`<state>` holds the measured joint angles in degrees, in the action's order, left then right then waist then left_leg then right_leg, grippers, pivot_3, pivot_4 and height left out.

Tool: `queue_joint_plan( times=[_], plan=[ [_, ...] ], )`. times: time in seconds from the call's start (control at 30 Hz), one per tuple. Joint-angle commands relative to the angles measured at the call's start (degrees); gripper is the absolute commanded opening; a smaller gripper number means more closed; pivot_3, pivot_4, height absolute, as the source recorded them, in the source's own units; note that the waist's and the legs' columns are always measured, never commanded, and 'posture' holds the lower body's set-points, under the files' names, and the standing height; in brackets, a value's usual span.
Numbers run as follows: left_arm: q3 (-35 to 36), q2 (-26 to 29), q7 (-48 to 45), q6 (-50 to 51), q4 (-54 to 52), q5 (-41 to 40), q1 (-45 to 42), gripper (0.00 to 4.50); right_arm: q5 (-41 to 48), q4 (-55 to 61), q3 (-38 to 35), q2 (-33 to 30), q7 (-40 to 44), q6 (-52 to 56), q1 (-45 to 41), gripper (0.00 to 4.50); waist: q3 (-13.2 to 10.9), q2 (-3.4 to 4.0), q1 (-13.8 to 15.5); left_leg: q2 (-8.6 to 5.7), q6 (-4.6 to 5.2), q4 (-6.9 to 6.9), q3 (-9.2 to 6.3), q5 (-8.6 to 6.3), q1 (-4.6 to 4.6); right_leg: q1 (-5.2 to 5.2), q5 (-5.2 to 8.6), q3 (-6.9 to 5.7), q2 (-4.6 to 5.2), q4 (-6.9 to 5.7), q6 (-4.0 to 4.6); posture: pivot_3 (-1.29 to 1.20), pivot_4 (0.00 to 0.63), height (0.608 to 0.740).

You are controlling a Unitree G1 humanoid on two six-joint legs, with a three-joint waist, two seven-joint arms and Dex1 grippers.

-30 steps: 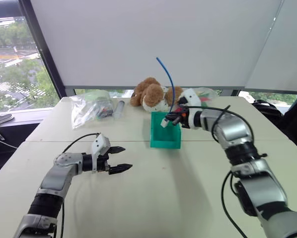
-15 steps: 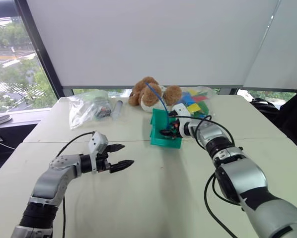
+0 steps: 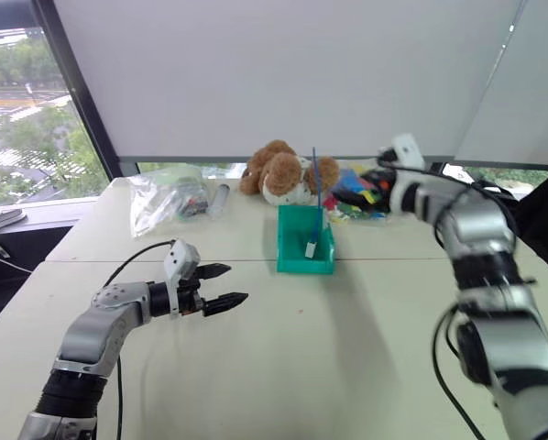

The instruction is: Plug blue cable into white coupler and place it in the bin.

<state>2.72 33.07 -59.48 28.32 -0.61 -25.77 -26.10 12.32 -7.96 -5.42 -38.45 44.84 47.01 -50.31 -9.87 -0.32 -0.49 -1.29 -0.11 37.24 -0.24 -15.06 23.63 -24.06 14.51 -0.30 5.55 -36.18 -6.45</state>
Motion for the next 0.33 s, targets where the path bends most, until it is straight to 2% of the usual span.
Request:
queue_joint_plan(
  times=[0.03,0.17,0.33],
  plan=[
    [1.37,1.68,-0.64,-0.94,-0.3,-0.68,-1.31,4.5,8.4,21.38,-5.41,-4.68,3.7,8.3,10.5,4.41,0.0,0.0,-0.04,0.0,0.01,0.02,0.0,0.0,0.0,-0.01,0.0,0.0,-0.01,-0.01,0.0,0.0,0.15,0.74],
    [2.43,3.09,-0.77,-1.25,1.15,-0.77,-2.71,4.5,15.52,35.22,-10.42,-6.62,4.63,13.25,23.1,4.41,-0.02,0.0,-0.5,0.11,0.04,0.12,0.09,0.0,-0.18,0.12,0.0,0.02,-0.09,-0.04,0.0,0.0,0.15,0.74],
    [3.44,4.38,-1.13,-0.85,1.67,-1.65,-3.35,4.5,18.66,40.7,-12.83,-9.76,4.24,14.11,29.23,4.41,-0.04,-0.03,-0.18,0.15,0.04,0.29,-0.02,0.0,-0.38,0.46,0.01,0.0,-0.17,-0.02,0.02,0.0,0.15,0.74]
  ],
)
